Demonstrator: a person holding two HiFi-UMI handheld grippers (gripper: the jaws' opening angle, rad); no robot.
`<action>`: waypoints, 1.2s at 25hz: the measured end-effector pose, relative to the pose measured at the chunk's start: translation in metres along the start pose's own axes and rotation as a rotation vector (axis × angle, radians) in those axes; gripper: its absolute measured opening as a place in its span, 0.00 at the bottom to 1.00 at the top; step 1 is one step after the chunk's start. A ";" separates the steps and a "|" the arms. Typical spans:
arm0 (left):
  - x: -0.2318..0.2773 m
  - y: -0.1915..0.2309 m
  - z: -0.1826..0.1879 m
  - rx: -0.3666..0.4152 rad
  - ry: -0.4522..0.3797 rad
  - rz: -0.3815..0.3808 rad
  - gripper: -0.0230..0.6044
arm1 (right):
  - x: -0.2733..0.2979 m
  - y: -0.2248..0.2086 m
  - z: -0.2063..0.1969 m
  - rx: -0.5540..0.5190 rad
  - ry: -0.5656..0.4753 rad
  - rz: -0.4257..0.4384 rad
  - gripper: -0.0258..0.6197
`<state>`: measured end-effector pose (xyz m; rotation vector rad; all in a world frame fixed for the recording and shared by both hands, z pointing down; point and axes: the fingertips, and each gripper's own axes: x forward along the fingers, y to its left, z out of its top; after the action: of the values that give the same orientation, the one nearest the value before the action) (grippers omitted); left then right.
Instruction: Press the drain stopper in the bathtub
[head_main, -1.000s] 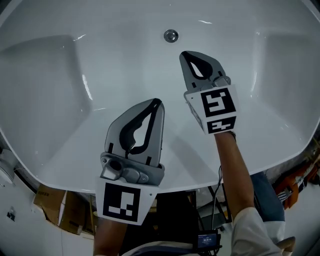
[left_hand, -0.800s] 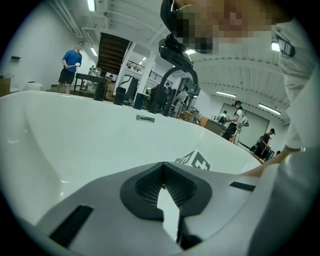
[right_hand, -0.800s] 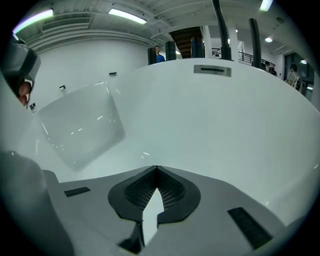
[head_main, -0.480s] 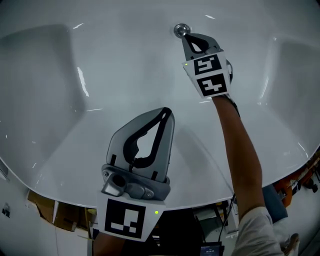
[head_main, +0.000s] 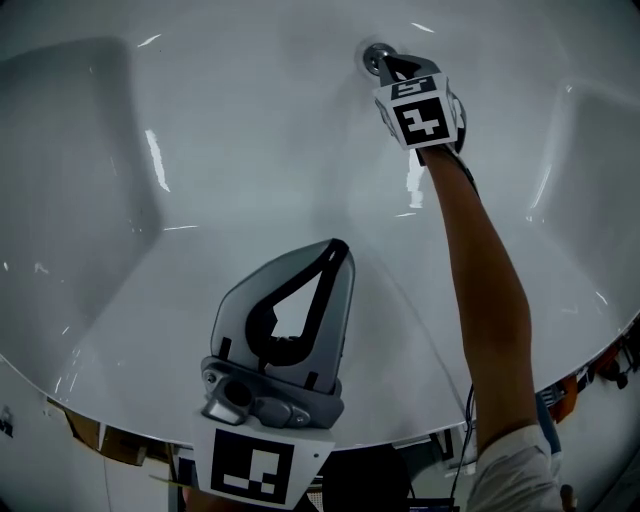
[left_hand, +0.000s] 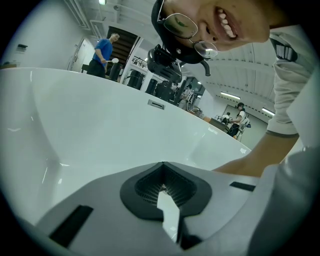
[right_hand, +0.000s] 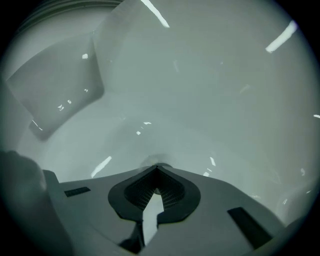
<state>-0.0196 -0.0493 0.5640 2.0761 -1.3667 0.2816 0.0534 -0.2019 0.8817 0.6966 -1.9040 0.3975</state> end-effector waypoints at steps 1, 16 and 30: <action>0.000 0.000 -0.001 -0.001 0.001 0.001 0.05 | 0.003 -0.002 -0.002 0.006 0.003 -0.004 0.06; 0.008 -0.001 -0.029 -0.015 0.035 -0.001 0.05 | 0.031 -0.012 -0.019 0.027 0.024 -0.038 0.06; 0.014 0.015 -0.053 -0.048 0.072 0.010 0.05 | 0.052 -0.010 -0.027 0.023 0.081 -0.024 0.06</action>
<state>-0.0186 -0.0311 0.6183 2.0012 -1.3286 0.3210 0.0628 -0.2097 0.9403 0.7070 -1.8156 0.4267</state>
